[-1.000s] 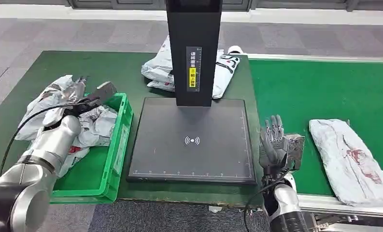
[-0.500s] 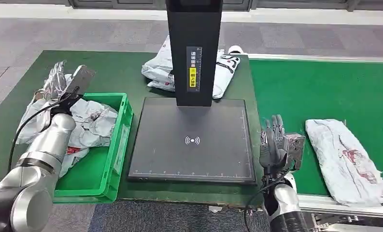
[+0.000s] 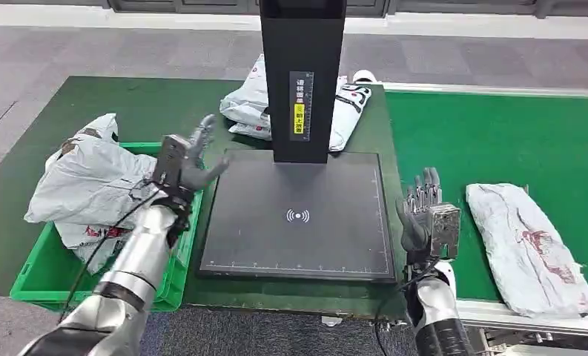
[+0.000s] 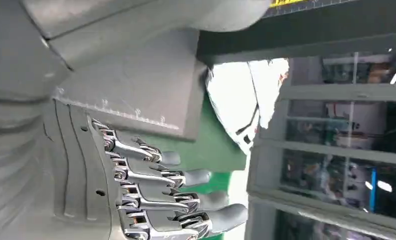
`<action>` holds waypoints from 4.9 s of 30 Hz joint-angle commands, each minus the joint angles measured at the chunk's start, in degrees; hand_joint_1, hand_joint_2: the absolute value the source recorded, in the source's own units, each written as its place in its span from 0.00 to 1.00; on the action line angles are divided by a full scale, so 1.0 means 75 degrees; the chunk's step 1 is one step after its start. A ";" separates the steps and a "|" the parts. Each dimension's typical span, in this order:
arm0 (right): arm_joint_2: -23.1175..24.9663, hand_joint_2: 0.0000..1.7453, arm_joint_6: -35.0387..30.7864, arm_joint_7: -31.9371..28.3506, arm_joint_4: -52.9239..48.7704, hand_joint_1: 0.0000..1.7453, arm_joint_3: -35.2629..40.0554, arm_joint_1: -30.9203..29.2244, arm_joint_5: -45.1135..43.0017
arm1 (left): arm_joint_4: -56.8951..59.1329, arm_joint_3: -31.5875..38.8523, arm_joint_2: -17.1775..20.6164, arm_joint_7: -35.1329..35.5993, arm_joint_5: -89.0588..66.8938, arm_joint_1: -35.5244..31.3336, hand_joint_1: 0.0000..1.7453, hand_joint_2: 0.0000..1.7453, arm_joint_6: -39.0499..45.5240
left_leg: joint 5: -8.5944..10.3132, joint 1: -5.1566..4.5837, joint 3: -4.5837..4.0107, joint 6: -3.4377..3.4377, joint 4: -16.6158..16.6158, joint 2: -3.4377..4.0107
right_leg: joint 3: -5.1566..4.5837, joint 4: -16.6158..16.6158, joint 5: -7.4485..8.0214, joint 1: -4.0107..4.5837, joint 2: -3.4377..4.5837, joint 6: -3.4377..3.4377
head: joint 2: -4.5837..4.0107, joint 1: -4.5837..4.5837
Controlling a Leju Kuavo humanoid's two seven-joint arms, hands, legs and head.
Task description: Moved the parcel from conveyor to table for the left to box.
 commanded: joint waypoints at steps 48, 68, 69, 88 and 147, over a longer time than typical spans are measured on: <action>-0.1951 1.00 -0.3100 0.4728 0.6249 0.00 -0.4677 -0.0471 0.8560 | 0.2477 -0.2508 -0.0898 0.0066 0.1342 -0.0335 0.00 1.00 0.1400 | -0.0025 -0.0005 0.0006 0.0029 -0.0007 0.0007 | 0.0014 -0.0010 -0.0028 -0.0006 -0.0023 0.0030 | -0.0003 0.0000; -0.1907 1.00 -0.1901 0.4846 0.6416 1.00 -0.4804 -0.0485 0.8369 | 0.2516 -0.2495 -0.0860 0.0082 0.1327 -0.0425 0.00 1.00 0.1323 | -0.0011 0.0018 0.0039 0.0073 0.0000 0.0010 | 0.0099 -0.0091 0.0006 0.0020 -0.0022 0.0075 | -0.0003 0.0000; -0.1907 1.00 -0.1901 0.4846 0.6416 1.00 -0.4804 -0.0485 0.8369 | 0.2516 -0.2495 -0.0860 0.0082 0.1327 -0.0425 0.00 1.00 0.1323 | -0.0015 0.0023 0.0037 0.0074 0.0008 0.0006 | 0.0100 -0.0088 0.0004 0.0023 -0.0019 0.0078 | 0.0000 0.0000; -0.1745 1.00 -0.2124 0.4187 0.6208 1.00 -0.4738 -0.0711 0.8283 | 0.2434 -0.2351 -0.0760 0.0043 0.1357 -0.0380 0.00 1.00 0.1347 | -0.0018 0.0022 0.0042 0.0087 0.0008 0.0019 | 0.0115 -0.0107 0.0014 0.0023 -0.0009 0.0086 | 0.0000 0.0000; -0.0775 1.00 -0.2116 0.3267 0.3160 1.00 0.2098 -0.1145 0.7137 | 0.1728 -0.0772 -0.0443 -0.0771 0.1496 -0.0541 0.00 1.00 0.2203 | 0.0001 0.0018 0.0003 0.0036 -0.0012 0.0026 | 0.0027 -0.0040 -0.0001 0.0017 0.0004 0.0031 | 0.0000 0.0000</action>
